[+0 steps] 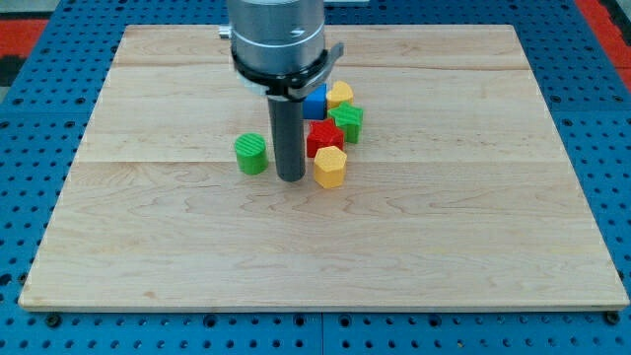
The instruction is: Move the yellow hexagon towards the bottom right corner
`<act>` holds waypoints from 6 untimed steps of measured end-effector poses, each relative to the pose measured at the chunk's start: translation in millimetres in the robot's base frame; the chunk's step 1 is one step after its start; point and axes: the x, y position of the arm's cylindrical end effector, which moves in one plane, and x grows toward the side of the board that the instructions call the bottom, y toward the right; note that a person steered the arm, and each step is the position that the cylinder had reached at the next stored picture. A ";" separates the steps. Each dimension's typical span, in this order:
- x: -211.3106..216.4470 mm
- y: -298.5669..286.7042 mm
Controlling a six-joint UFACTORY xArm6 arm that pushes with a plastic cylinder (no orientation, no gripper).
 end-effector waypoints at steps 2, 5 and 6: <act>13.1 127.1; 42.7 68.7; 60.1 118.9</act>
